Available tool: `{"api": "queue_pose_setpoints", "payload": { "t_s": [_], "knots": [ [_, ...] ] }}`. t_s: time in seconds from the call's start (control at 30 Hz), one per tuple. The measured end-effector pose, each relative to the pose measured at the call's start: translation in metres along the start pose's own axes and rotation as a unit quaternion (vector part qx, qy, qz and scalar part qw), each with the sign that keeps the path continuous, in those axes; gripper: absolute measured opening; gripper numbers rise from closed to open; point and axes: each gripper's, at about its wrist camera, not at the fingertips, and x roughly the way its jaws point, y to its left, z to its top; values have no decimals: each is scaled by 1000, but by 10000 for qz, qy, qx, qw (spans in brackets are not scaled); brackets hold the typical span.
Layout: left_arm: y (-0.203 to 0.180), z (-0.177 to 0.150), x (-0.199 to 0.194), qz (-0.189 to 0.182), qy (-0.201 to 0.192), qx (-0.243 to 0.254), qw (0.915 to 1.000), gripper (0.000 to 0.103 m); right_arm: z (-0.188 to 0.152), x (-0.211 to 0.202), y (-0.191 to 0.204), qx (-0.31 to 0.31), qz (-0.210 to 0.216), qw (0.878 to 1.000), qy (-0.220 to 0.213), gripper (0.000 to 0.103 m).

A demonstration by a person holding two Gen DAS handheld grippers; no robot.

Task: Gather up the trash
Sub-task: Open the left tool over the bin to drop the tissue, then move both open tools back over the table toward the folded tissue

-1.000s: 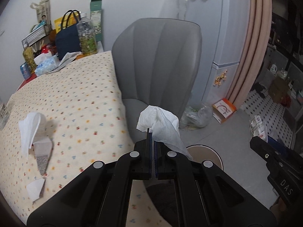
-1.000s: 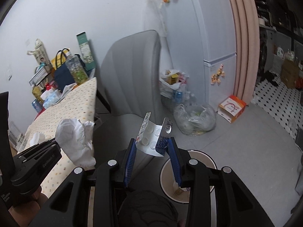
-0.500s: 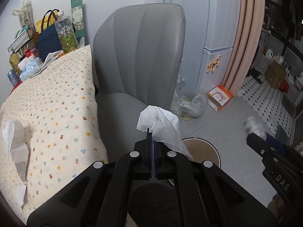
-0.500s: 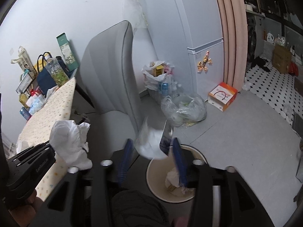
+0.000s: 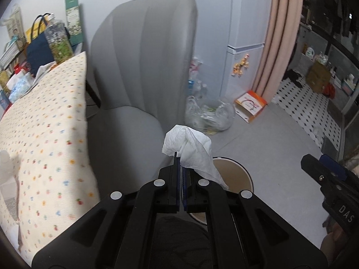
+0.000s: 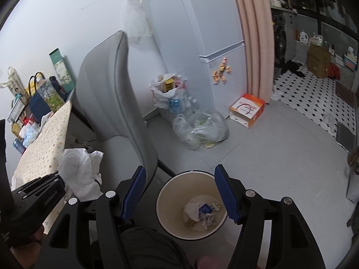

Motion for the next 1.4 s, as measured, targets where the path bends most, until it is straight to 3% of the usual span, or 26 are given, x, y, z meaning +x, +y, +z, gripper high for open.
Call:
{"api": "queue_pose_setpoints", "payload": {
  "t_s": [0.27, 0.3, 0.37, 0.4, 0.63, 0.9, 0.97, 1.17, 1.4],
  "knots": [
    [-32, 6, 9, -501, 97, 188, 9985, 6, 7, -14, -31, 272, -316, 9989, -223, 64],
    [-34, 7, 10, -549, 93, 199, 9982, 11, 7, -15, -33, 288, -347, 9987, -232, 64],
    [-35, 8, 10, -633, 83, 185, 9978, 33, 6, -15, -36, 302, -374, 9986, -234, 64],
    [-35, 9, 9, -693, 64, 140, 9975, 54, 6, -15, -37, 306, -381, 9985, -234, 64],
    [-29, 9, 0, -613, -101, 101, 9980, 77, 5, -13, -32, 281, -315, 9989, -205, 64],
    [-4, 10, -21, -429, -352, -68, 9984, 90, 4, -20, -13, 109, -219, 9994, -261, 71],
    [5, 9, -26, -371, -394, -144, 9984, 91, 4, -23, -6, 32, -196, 9994, -297, 80],
    [39, 1, -46, -113, -545, -438, 9975, 94, -1, -35, 18, -168, -29, 9990, -406, 93],
    [75, -11, -74, 67, -772, -771, 9940, 95, -2, -46, 52, -433, 157, 9980, -438, 95]
  ]
}}
